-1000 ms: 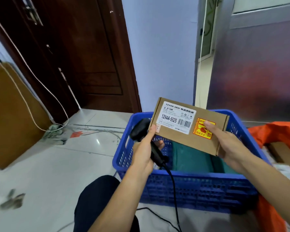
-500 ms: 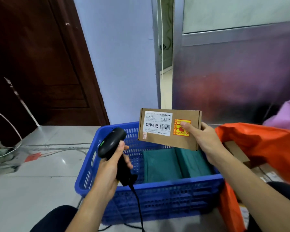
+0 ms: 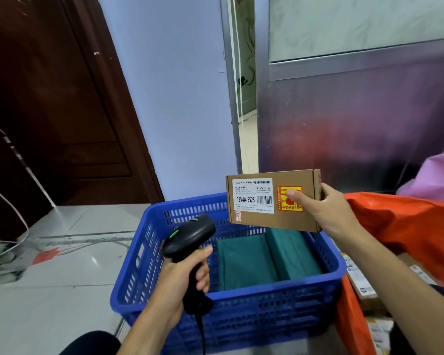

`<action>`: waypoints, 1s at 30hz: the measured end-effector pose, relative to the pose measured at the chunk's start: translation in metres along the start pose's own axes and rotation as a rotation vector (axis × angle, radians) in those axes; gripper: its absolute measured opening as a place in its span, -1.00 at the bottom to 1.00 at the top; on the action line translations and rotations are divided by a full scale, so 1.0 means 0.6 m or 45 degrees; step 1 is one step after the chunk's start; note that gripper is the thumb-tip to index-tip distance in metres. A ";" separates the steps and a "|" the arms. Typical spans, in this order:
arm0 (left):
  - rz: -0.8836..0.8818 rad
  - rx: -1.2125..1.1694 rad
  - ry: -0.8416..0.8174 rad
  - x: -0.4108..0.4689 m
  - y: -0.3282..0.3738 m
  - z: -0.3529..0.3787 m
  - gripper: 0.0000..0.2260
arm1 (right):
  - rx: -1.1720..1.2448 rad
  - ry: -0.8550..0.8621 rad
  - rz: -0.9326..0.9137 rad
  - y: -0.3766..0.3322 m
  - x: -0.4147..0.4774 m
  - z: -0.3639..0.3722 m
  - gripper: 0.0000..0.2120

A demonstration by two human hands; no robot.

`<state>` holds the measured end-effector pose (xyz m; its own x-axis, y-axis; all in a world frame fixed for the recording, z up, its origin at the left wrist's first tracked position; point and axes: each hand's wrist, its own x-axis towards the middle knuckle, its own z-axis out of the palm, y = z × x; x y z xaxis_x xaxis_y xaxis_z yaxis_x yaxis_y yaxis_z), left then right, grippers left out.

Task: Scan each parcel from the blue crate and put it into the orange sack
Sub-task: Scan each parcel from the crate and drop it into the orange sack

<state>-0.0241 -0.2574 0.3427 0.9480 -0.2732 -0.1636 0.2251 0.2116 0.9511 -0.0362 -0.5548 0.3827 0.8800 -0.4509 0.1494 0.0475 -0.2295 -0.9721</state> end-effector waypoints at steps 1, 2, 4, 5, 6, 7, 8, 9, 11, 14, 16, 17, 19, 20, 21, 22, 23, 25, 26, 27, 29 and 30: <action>-0.001 0.005 -0.008 -0.002 0.000 0.002 -0.76 | -0.010 -0.002 -0.004 0.000 -0.001 -0.001 -0.53; -0.002 0.005 -0.010 -0.003 0.000 0.005 -0.77 | -0.019 -0.003 -0.007 0.001 0.000 -0.001 -0.52; 0.000 0.009 -0.010 -0.006 0.000 0.011 -0.78 | -0.024 0.000 -0.009 0.002 0.000 -0.002 -0.49; 0.002 0.009 -0.017 -0.007 -0.001 0.013 -0.78 | -0.023 0.004 -0.010 0.003 0.000 -0.002 -0.48; 0.006 0.010 -0.024 -0.008 -0.002 0.015 -0.77 | -0.021 0.009 -0.013 0.002 -0.001 -0.003 -0.48; 0.009 0.013 -0.026 -0.009 -0.003 0.017 -0.76 | -0.016 0.010 -0.015 0.002 -0.001 -0.003 -0.50; 0.010 0.016 -0.030 -0.010 -0.004 0.018 -0.75 | -0.004 0.008 -0.019 0.001 -0.002 -0.003 -0.53; 0.008 0.021 -0.038 -0.010 -0.005 0.018 -0.74 | 0.012 0.004 -0.023 0.000 -0.003 -0.003 -0.56; 0.004 0.027 -0.056 -0.010 -0.007 0.020 -0.75 | 0.033 -0.014 -0.028 0.000 -0.004 -0.002 -0.59; 0.007 0.015 -0.076 -0.009 -0.010 0.023 -0.74 | 0.039 -0.043 -0.028 0.002 -0.005 0.002 -0.55; -0.001 0.012 -0.093 -0.008 -0.012 0.024 -0.73 | 0.047 -0.048 -0.029 0.003 -0.006 0.003 -0.54; -0.005 0.015 -0.096 -0.008 -0.013 0.025 -0.74 | 0.052 -0.049 -0.029 0.004 -0.006 0.003 -0.54; -0.018 0.032 -0.092 -0.008 -0.015 0.026 -0.72 | 0.059 -0.050 -0.026 0.004 -0.006 0.003 -0.56; -0.020 0.040 -0.089 -0.008 -0.016 0.026 -0.72 | 0.057 -0.051 -0.028 0.003 -0.006 0.003 -0.57; -0.026 0.044 -0.081 -0.009 -0.016 0.027 -0.73 | 0.051 -0.054 -0.033 0.002 -0.007 0.004 -0.58; -0.030 0.043 -0.077 -0.009 -0.015 0.028 -0.74 | 0.049 -0.058 -0.038 0.001 -0.008 0.004 -0.59; -0.036 0.042 -0.070 -0.010 -0.015 0.027 -0.75 | 0.049 -0.060 -0.040 0.000 -0.010 0.004 -0.60; -0.039 0.051 -0.065 -0.010 -0.014 0.027 -0.76 | 0.050 -0.065 -0.042 -0.001 -0.011 0.005 -0.62; -0.042 0.054 -0.065 -0.011 -0.014 0.026 -0.76 | 0.050 -0.068 -0.042 -0.002 -0.012 0.005 -0.62; -0.045 0.053 -0.062 -0.011 -0.014 0.026 -0.75 | 0.051 -0.070 -0.042 -0.001 -0.012 0.005 -0.62; -0.052 0.054 -0.063 -0.012 -0.012 0.027 -0.74 | 0.056 -0.071 -0.043 0.000 -0.011 0.005 -0.62; -0.055 0.057 -0.066 -0.012 -0.012 0.028 -0.74 | 0.063 -0.072 -0.039 0.000 -0.011 0.005 -0.61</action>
<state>-0.0364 -0.2724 0.3414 0.9244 -0.3296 -0.1918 0.2538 0.1566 0.9545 -0.0404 -0.5494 0.3812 0.9031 -0.3942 0.1704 0.0973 -0.1987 -0.9752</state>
